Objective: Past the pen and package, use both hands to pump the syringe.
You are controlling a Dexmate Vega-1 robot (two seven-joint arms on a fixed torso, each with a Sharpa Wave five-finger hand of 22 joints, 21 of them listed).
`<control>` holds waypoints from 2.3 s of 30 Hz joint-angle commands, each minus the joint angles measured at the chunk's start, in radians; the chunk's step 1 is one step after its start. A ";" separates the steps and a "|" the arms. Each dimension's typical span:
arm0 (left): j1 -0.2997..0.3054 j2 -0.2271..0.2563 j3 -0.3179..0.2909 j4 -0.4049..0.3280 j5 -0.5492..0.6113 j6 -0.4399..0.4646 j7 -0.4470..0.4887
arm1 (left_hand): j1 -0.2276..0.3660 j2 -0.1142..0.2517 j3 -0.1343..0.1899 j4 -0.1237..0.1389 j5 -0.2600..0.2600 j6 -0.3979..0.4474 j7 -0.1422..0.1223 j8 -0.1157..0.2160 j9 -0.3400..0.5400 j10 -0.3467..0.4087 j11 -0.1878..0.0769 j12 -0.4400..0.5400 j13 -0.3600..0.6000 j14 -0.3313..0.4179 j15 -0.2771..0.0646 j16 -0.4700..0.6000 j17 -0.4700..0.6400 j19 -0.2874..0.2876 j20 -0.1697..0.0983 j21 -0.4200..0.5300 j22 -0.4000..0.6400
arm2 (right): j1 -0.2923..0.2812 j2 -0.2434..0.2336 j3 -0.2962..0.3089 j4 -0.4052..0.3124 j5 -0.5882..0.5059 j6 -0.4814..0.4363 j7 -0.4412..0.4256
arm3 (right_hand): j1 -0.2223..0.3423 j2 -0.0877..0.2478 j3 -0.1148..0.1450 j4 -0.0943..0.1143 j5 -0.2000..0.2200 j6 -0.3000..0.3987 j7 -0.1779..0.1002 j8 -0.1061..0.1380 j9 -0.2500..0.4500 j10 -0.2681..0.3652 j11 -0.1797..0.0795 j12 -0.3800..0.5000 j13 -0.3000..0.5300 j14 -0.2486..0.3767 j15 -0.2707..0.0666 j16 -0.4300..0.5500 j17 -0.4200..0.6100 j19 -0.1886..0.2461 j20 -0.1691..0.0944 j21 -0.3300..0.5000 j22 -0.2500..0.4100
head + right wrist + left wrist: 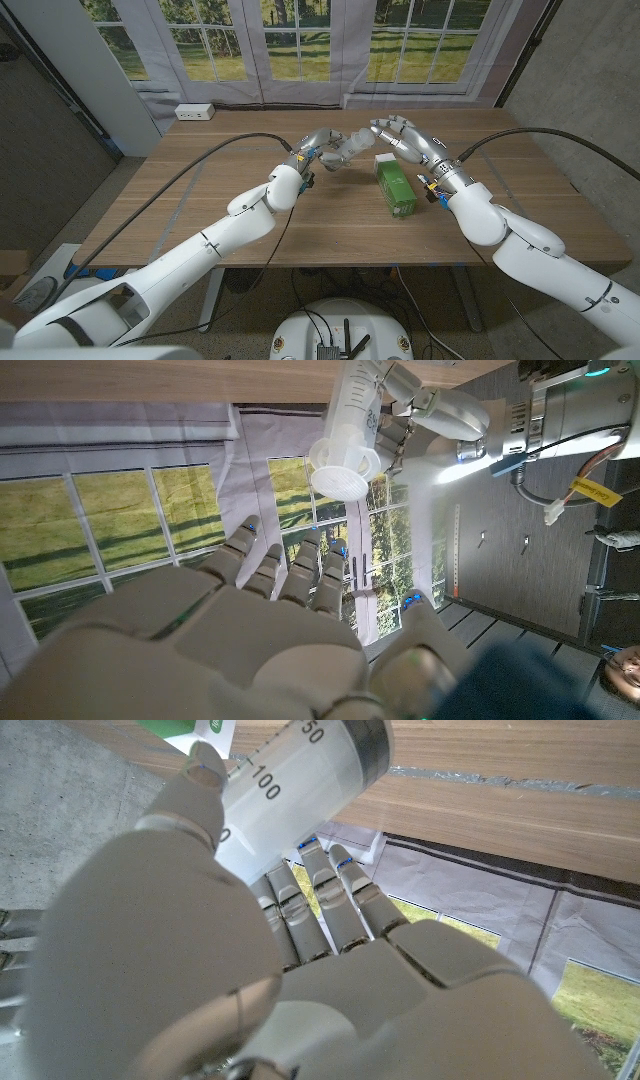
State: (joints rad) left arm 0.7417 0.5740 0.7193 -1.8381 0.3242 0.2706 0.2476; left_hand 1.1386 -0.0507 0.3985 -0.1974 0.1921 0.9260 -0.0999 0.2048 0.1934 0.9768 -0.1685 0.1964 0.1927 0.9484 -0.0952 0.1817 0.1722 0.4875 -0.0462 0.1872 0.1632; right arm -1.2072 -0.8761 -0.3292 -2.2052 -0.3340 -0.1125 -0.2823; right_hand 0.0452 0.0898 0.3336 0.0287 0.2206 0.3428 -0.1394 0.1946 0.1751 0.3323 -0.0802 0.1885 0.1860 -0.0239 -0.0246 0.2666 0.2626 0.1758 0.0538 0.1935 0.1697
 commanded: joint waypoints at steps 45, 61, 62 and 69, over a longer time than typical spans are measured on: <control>-0.025 0.264 -0.039 -0.272 0.194 0.206 -0.296 | -0.035 0.132 0.040 0.029 0.008 0.042 -0.003 -0.001 0.005 0.025 -0.039 -0.002 0.003 0.023 -0.143 -0.004 0.000 -0.008 -0.143 -0.005 0.001 | 0.157 0.160 0.020 0.321 0.281 0.225 -0.070 | 0.001 0.027 0.006 -0.005 -0.003 -0.057 -0.003 -0.013 0.003 -0.044 0.010 -0.003 0.001 0.023 0.005 0.011 0.003 0.034 -0.008 0.008 0.001; -0.076 0.288 -0.019 -0.191 0.290 0.068 -0.380 | -0.038 0.132 0.042 0.028 0.008 0.041 -0.005 0.000 0.005 0.025 -0.040 -0.001 0.003 0.022 -0.144 -0.003 0.001 -0.010 -0.144 -0.005 0.001 | 0.150 0.181 0.035 0.337 0.407 0.217 -0.055 | -0.002 0.024 0.015 -0.001 -0.001 -0.131 -0.016 -0.025 0.001 -0.107 0.001 -0.014 -0.001 0.051 0.017 0.006 -0.010 0.069 -0.033 0.011 0.000; -0.079 0.290 -0.018 -0.185 0.299 0.058 -0.382 | -0.038 0.131 0.042 0.028 0.008 0.042 -0.006 0.000 0.005 0.025 -0.040 -0.001 0.003 0.022 -0.144 -0.003 0.001 -0.010 -0.144 -0.005 0.001 | 0.150 0.181 0.036 0.334 0.413 0.210 -0.054 | -0.002 0.024 0.015 -0.001 0.000 -0.134 -0.017 -0.025 0.001 -0.113 -0.002 -0.015 -0.002 0.052 0.017 0.005 -0.011 0.071 -0.034 0.011 -0.001; -0.097 0.289 -0.024 -0.138 0.325 -0.016 -0.398 | -0.040 0.132 0.042 0.027 0.008 0.039 -0.007 -0.001 0.005 0.024 -0.040 -0.001 0.002 0.023 -0.144 -0.002 0.001 -0.012 -0.144 -0.005 0.001 | 0.150 0.172 0.042 0.325 0.476 0.173 -0.024 | -0.003 0.021 0.019 -0.001 0.000 -0.173 -0.013 -0.028 0.000 -0.143 0.005 -0.016 -0.003 0.067 0.016 0.003 -0.017 0.077 -0.040 0.008 -0.001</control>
State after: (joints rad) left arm 0.6713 0.8571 0.6980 -2.0343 0.5685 0.4084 -0.0863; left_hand 1.1386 -0.0507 0.4024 -0.2014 0.1960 0.9260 -0.1000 0.1980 0.1933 0.9715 -0.1738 0.1906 0.1934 0.9431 -0.1005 0.1740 0.1701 0.4802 -0.0460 0.1872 0.1632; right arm -1.0574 -0.7038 -0.3004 -1.8795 0.0564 0.0971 -0.3376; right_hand 0.0452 0.0898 0.3438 0.0305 0.2206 0.1832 -0.1551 0.1700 0.1723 0.2012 -0.0749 0.1770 0.1806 0.0328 -0.0072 0.2738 0.2459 0.2457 0.0197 0.2014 0.1675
